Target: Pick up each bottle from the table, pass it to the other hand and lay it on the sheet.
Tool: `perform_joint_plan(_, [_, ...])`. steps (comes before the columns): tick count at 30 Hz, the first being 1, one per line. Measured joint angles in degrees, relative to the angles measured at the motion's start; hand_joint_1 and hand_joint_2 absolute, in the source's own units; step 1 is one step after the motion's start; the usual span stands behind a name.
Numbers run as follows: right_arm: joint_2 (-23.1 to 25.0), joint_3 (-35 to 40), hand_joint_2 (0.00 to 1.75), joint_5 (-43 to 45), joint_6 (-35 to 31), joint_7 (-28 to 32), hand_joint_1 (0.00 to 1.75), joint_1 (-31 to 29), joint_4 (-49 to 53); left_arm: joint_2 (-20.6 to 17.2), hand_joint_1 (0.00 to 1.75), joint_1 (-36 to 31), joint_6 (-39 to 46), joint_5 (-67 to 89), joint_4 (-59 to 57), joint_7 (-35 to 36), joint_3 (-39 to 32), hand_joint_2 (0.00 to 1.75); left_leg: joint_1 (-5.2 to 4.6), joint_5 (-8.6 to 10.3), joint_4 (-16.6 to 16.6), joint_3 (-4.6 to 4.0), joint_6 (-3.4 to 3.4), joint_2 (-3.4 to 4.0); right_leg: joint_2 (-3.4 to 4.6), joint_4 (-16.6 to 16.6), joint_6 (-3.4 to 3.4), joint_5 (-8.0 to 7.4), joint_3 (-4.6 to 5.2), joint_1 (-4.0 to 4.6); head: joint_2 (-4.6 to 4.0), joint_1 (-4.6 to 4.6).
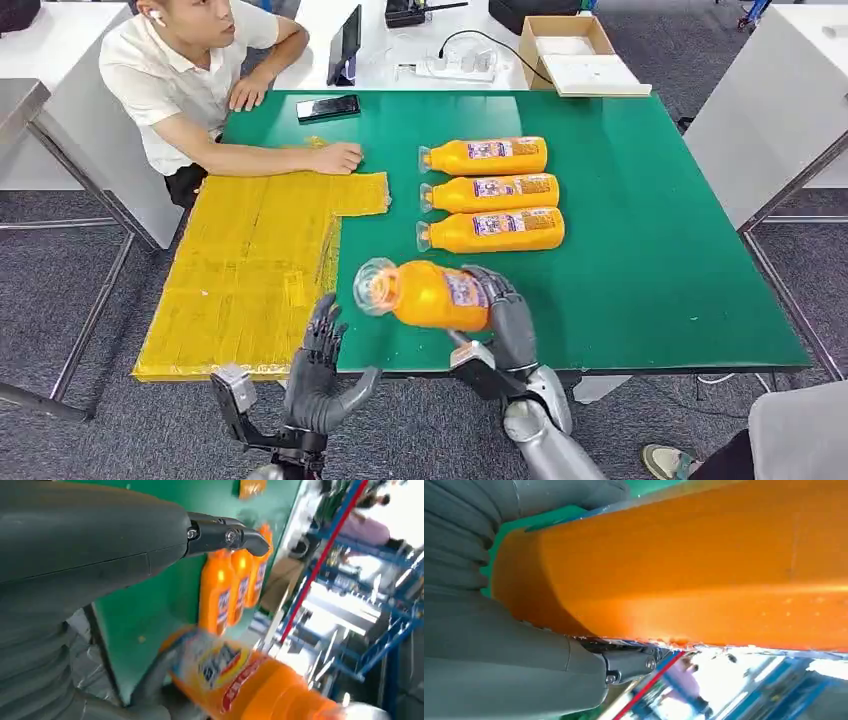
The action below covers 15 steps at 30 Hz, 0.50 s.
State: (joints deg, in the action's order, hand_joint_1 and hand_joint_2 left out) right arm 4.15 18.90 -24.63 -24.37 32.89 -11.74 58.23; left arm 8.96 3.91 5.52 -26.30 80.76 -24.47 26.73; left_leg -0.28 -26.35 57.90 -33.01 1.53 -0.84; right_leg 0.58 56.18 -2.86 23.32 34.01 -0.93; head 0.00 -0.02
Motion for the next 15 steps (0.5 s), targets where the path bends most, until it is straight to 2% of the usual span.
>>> perform_joint_plan(3, [1.89, 3.25, 1.75, -0.04, 0.0, 1.12, 1.75, 0.07, -0.46, -0.2, 0.0, -0.04, -2.46, -4.39, -0.02, 1.83, -0.02, 1.75, 0.01, 0.0, 0.0, -0.01, 0.0, 0.0, 0.0, 0.01, 0.0, 0.0, 0.04, 0.01, 0.0, -0.02])
perform_joint_plan(9, [3.98, 9.36, 1.75, 0.41, 1.27, 0.68, 1.75, -0.13, -2.17, -0.2, 0.0, -0.35, -4.56, -4.93, -0.04, 1.17, -0.02, 1.75, 0.02, 0.0, 0.0, -0.02, 0.0, -0.01, 0.0, 0.02, 0.01, 0.0, 0.04, 0.02, 0.0, 0.0])
perform_joint_plan(15, [5.35, 12.78, 1.75, 0.22, 2.38, 0.68, 1.75, -1.32, -6.39, -0.17, 0.0, -0.62, -5.3, -6.11, -0.04, 2.11, -0.04, 1.75, 0.0, 0.0, 0.0, -0.03, 0.0, -0.01, 0.0, 0.0, 0.0, 0.0, 0.04, -0.01, -0.02, 0.0])
